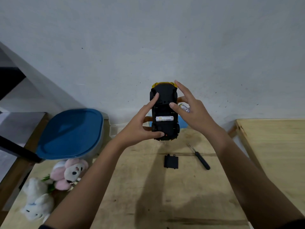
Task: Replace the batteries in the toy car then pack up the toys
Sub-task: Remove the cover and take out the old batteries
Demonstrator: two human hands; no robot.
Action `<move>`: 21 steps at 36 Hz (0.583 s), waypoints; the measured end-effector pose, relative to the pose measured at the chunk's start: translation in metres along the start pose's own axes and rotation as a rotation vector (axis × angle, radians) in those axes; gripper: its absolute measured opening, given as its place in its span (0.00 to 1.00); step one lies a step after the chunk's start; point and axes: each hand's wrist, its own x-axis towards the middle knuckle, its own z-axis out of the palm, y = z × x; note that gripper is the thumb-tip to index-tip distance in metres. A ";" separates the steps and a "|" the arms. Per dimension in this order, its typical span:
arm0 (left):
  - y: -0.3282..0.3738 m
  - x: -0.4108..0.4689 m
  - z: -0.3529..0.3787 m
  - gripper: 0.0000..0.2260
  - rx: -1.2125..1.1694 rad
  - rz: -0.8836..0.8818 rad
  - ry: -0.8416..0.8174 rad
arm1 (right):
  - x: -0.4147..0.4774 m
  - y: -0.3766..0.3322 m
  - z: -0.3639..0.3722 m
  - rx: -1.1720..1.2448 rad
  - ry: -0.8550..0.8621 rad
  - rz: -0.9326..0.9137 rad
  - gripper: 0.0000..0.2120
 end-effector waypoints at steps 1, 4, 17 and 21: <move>0.001 0.000 -0.001 0.46 -0.003 -0.010 -0.016 | 0.000 -0.001 0.000 0.014 -0.007 -0.008 0.30; 0.002 0.000 -0.004 0.46 -0.014 -0.031 -0.041 | 0.002 -0.001 -0.001 0.011 -0.041 -0.016 0.29; 0.006 -0.001 0.011 0.43 0.090 -0.016 0.088 | 0.000 -0.002 0.007 0.114 0.047 -0.024 0.26; 0.008 0.003 0.024 0.42 0.160 0.003 0.189 | -0.002 -0.002 0.010 0.096 0.050 -0.036 0.26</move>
